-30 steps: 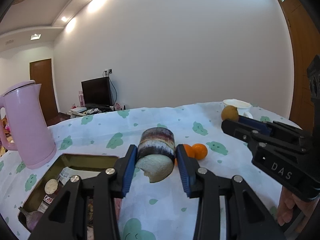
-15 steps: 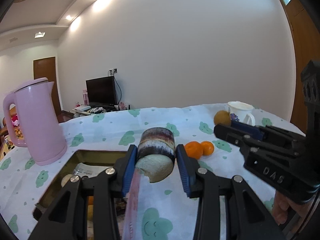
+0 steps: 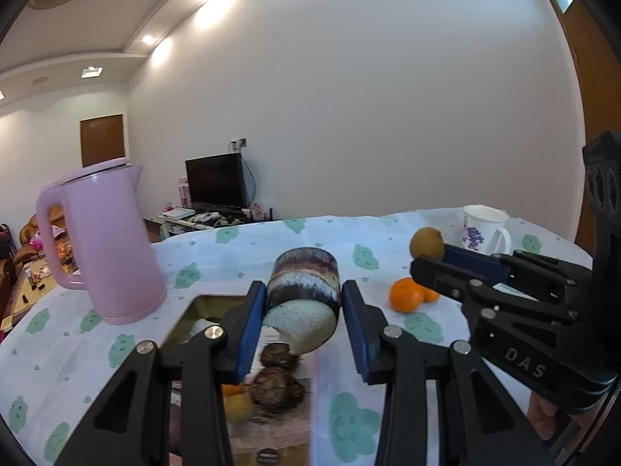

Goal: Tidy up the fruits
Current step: 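Carry the yam piece over the pink tin while the right tool brings the brown fruit over it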

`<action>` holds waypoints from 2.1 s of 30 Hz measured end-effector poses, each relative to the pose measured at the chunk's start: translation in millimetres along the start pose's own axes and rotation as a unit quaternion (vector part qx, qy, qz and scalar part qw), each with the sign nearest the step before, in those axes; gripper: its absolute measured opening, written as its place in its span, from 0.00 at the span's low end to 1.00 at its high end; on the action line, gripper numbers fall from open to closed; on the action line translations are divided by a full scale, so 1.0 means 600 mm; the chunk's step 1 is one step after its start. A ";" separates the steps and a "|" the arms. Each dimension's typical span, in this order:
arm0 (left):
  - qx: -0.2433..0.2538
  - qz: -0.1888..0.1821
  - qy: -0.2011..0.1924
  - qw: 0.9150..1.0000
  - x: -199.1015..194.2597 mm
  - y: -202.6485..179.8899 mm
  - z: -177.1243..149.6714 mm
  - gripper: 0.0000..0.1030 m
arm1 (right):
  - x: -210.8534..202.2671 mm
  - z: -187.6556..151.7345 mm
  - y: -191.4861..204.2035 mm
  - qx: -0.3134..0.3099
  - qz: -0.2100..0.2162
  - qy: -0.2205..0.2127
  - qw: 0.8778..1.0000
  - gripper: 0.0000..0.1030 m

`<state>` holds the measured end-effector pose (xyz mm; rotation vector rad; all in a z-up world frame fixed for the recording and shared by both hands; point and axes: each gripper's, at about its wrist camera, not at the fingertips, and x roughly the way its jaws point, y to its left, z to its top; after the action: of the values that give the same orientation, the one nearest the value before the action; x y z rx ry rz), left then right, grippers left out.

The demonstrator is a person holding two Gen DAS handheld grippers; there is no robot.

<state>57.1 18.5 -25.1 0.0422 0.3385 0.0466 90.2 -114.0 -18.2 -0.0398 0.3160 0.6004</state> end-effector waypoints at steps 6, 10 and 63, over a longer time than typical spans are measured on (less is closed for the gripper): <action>-0.016 0.016 0.002 1.000 -0.008 0.038 0.002 0.40 | 0.005 0.006 0.028 -0.009 0.014 -0.001 1.000 0.25; -0.026 0.026 0.007 0.999 -0.011 0.063 -0.001 0.40 | 0.011 0.009 0.044 -0.016 0.022 0.000 1.000 0.25; -0.065 0.052 0.104 0.991 0.028 0.178 -0.054 0.40 | 0.105 -0.023 0.166 -0.065 0.080 0.096 0.990 0.25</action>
<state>58.3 126.8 -56.1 -0.0749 0.5412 0.1769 79.6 0.9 -45.2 -0.1997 0.4703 0.7781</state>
